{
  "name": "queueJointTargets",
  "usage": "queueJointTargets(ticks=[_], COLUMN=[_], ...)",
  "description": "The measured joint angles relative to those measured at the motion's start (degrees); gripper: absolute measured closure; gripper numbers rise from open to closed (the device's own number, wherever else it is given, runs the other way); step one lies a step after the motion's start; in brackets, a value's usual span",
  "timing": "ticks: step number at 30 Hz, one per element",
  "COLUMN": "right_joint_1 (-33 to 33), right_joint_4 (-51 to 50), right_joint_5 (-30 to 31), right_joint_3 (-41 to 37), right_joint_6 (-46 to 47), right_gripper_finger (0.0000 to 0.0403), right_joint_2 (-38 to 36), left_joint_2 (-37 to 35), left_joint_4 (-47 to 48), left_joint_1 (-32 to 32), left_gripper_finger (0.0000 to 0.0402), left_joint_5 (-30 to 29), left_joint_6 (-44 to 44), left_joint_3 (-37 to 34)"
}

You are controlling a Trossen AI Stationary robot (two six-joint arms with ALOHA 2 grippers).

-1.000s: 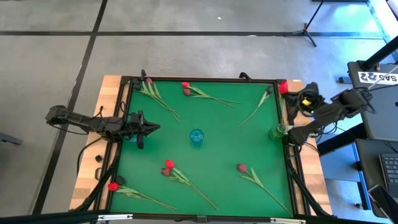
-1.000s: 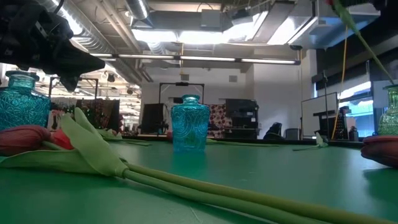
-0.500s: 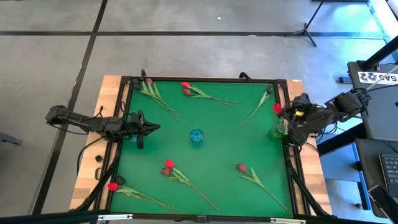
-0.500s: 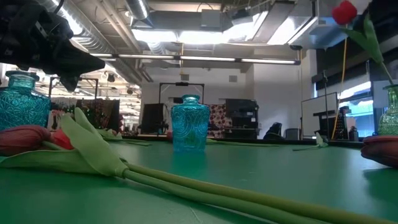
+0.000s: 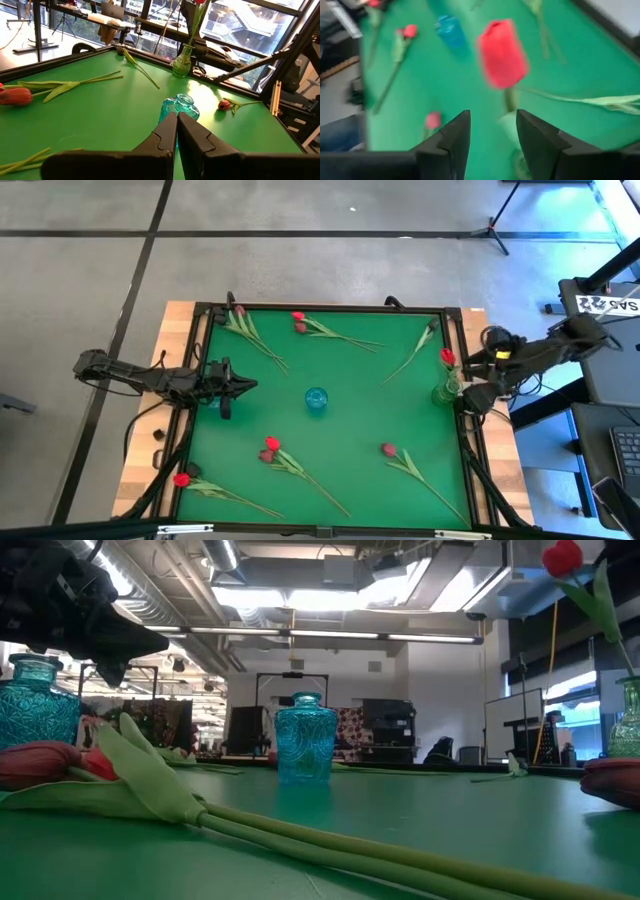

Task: Sort flowers into vase by color
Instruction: Put the pink flower into the green flower vase

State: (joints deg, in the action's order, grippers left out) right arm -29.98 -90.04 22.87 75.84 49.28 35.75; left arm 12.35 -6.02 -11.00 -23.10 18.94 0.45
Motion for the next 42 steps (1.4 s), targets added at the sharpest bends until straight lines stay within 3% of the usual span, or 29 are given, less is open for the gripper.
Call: queueJointTargets(ticks=[5,12,16,21,23,30,36,42], right_joint_1=[0.0,0.0,0.0,0.0,0.0,0.0,0.02,0.02], right_joint_4=[0.0,1.45,10.33,25.96,31.69,48.07,56.77,63.51], right_joint_5=[-0.68,4.35,7.14,14.77,16.99,25.51,32.82,35.02], right_joint_3=[4.87,10.48,10.94,10.63,10.59,10.57,10.57,10.57], right_joint_6=[-0.22,-4.81,-11.31,-26.02,-31.57,-46.18,-46.57,-46.66], right_gripper_finger=[0.0242,0.0242,0.0242,0.0242,0.0242,0.0242,0.0242,0.0242], right_joint_2=[-0.02,-0.02,0.02,1.19,2.31,7.16,11.12,16.08], left_joint_2=[0.01,0.02,0.02,0.02,0.04,-0.01,1.71,10.74], left_joint_4=[-0.02,-0.02,0.0,-0.79,-4.7,-22.03,-37.5,-38.32], left_joint_1=[0.0,0.0,0.0,0.05,0.26,0.09,0.05,-0.08], left_gripper_finger=[0.039,0.039,0.039,0.039,0.039,0.039,0.039,0.039], left_joint_5=[-0.01,0.0,0.0,-0.5,-0.98,4.77,4.56,4.31], left_joint_6=[0.0,0.0,0.0,-2.58,-4.74,6.19,12.26,16.82], left_joint_3=[0.0,0.0,0.0,-0.02,-0.02,0.0,0.04,6.49])
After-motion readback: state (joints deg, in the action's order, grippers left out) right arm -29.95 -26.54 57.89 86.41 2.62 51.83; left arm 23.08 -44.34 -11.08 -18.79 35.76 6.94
